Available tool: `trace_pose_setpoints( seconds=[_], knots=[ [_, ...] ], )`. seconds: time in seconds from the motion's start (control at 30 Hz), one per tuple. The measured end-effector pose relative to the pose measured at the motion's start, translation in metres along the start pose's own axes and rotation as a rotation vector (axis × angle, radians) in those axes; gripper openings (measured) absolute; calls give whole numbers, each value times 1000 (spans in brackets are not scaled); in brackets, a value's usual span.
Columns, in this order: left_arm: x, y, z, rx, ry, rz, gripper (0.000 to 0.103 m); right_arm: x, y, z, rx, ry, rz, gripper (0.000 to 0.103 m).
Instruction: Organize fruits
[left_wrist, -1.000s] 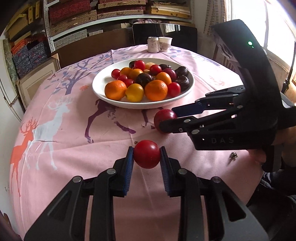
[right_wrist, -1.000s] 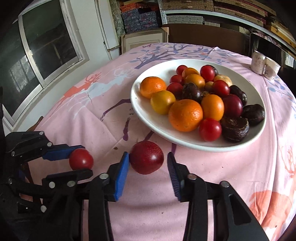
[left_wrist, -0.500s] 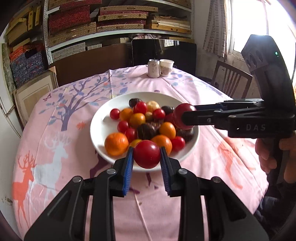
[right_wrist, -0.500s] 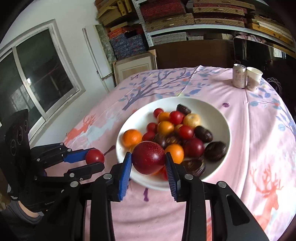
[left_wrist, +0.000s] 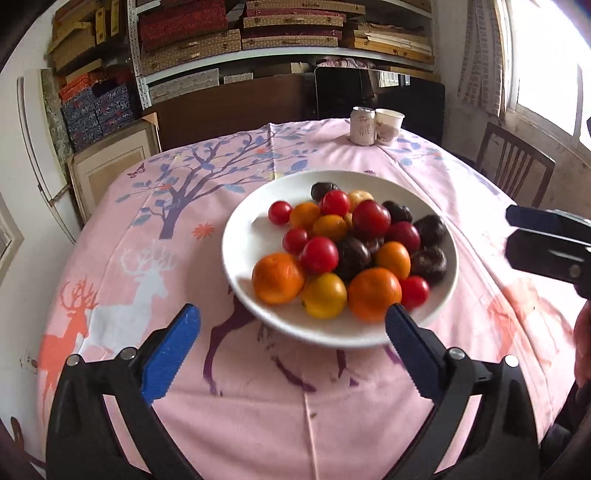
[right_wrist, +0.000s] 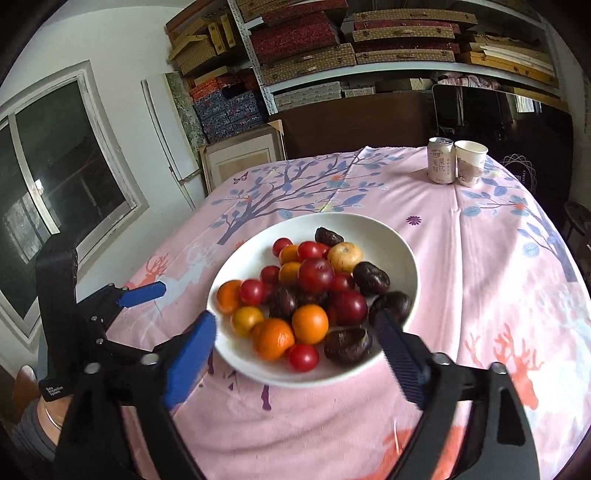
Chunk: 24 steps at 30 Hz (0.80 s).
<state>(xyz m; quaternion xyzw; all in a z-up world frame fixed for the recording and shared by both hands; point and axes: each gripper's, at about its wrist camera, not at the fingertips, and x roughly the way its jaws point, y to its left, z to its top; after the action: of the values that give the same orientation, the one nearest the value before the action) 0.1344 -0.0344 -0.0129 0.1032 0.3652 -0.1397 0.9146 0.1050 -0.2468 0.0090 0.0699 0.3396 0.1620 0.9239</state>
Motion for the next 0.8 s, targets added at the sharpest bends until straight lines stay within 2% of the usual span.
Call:
trace_pose_setpoints(
  seconds=[0.1,0.17,0.33,0.57,0.8],
  knots=[
    [-26,1,-27,-71,3,-42,98,-16,7,-26,-17,0,-55,99],
    [-46,-1,-39,-102,-13,-45,98,-25,6,-38,20,1,-47,99],
    [-98,-13,-51,-97,-121,82,98,-50,8,-57,38,-11,-86,99],
    [-144,-15,-59,-131,-160,122,98,-97,7,-70,48,-78,-133,99],
    [-167,-17,-63,-149,-175,130,98,-125,10,-80,16,-115,-151,99]
  ],
)
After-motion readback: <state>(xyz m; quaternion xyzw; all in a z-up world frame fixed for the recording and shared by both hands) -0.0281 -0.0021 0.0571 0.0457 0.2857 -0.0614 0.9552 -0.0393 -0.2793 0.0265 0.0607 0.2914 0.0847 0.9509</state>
